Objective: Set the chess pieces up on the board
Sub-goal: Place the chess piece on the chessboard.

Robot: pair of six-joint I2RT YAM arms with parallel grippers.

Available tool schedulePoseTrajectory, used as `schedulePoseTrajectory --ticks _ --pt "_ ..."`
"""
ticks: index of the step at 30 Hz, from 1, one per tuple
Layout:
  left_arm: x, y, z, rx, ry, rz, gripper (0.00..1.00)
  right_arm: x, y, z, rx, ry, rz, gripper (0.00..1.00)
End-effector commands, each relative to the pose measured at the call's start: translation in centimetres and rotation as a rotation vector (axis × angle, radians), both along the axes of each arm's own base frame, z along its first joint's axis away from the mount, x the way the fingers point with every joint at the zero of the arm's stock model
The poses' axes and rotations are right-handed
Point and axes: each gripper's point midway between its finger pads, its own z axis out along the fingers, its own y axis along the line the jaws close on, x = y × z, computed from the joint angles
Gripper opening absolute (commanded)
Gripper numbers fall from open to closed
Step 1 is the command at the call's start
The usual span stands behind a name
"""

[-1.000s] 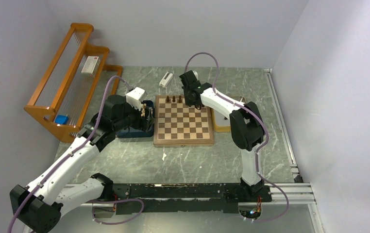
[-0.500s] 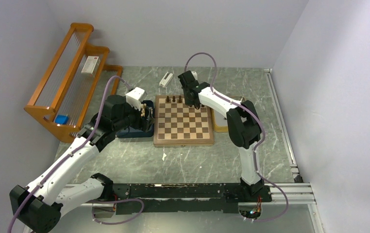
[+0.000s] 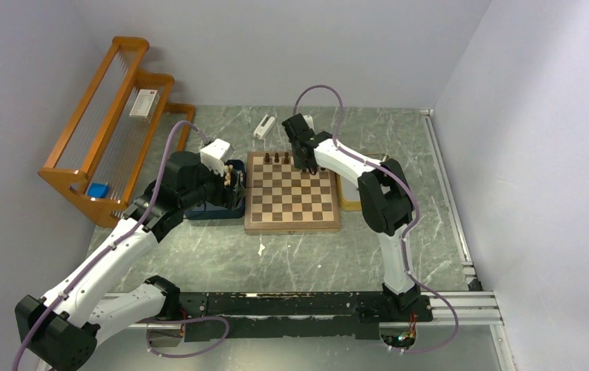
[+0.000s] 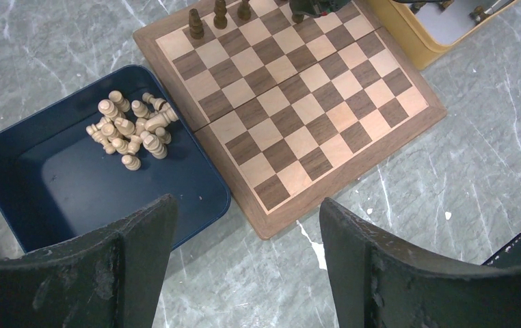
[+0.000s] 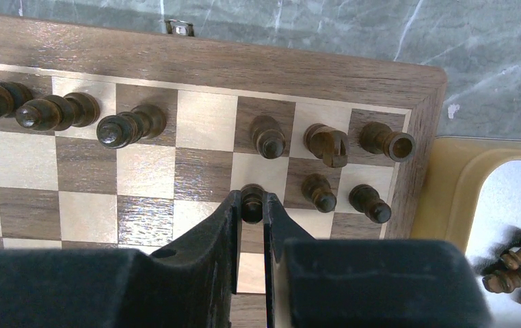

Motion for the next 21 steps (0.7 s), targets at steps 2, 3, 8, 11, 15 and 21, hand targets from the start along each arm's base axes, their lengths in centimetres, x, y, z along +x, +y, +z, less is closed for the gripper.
schedulePoseTrajectory --ticks 2,3,8,11,15,21 --pt "0.18 0.25 0.98 0.002 -0.036 0.007 0.8 0.63 -0.17 -0.53 -0.021 -0.006 -0.028 0.17" --pt "0.18 0.23 0.95 0.002 -0.035 0.006 0.8 0.72 -0.32 -0.53 -0.026 -0.005 -0.032 0.18" --pt "0.19 0.3 1.01 0.002 -0.038 0.009 0.8 0.76 -0.47 -0.73 -0.028 0.001 -0.033 0.18" --pt "0.19 0.25 0.96 0.002 -0.036 0.008 0.8 0.76 -0.58 -0.88 -0.03 0.006 -0.035 0.18" --pt "0.22 0.3 0.94 0.003 -0.035 0.009 0.8 0.7 -0.73 -1.18 -0.031 0.015 -0.036 0.18" --pt "0.21 0.28 0.96 0.002 -0.036 0.009 0.8 0.58 -0.93 -1.38 -0.039 0.023 -0.04 0.2"
